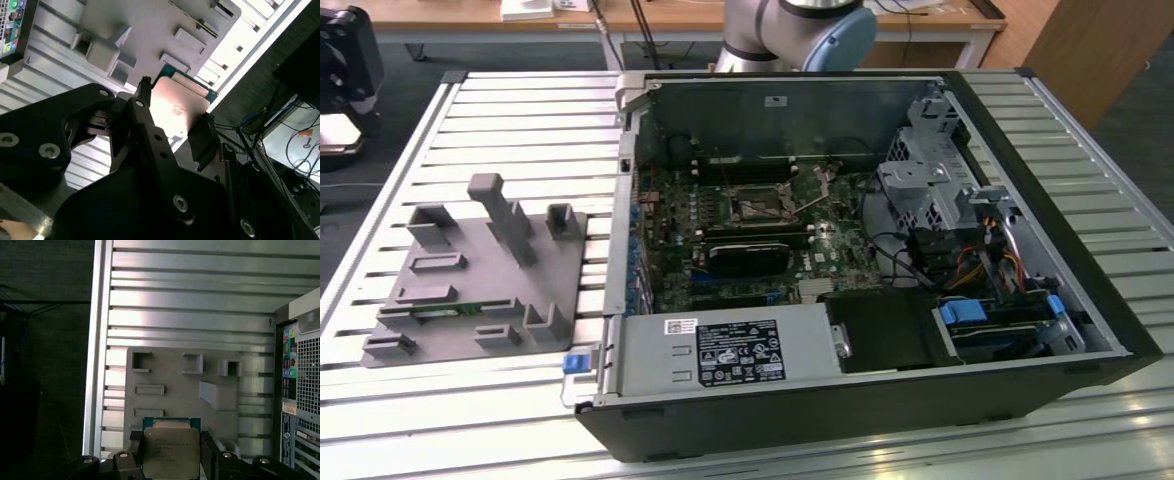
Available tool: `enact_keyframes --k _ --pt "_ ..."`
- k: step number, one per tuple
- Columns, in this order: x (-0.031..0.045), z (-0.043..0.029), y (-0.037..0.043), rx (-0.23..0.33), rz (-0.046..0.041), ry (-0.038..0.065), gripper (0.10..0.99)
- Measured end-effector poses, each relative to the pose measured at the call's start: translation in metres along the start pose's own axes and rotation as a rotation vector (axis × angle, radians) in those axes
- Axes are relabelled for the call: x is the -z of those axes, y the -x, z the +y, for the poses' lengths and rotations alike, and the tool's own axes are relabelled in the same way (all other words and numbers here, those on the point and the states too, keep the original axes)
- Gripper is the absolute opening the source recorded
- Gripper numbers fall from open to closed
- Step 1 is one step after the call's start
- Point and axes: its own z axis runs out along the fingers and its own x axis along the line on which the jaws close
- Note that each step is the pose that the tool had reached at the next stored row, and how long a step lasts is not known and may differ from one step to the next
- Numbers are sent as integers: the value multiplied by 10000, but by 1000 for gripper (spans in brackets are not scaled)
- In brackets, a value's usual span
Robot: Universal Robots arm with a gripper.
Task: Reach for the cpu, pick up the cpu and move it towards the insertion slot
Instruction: 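Pick up the cpu and move it towards the insertion slot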
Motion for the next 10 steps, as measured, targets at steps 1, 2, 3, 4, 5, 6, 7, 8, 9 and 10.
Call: enact_keyframes --k 1,2,3,4,5,6,7,8,9,10 --pt "0 -2 45 -1 25 1 545" --pt "1 -3 89 -3 54 1 545" --pt "0 -4 129 -5 94 3 545" --pt "1 -5 167 -6 134 4 545" --pt "2 -6 196 -7 162 5 545" --pt "2 -6 213 -8 182 5 545" --pt "2 -7 225 -10 219 7 545" --pt "2 -8 246 -12 254 9 545" --pt "3 -8 258 -13 261 9 545" --pt "3 -8 258 -13 260 9 545"
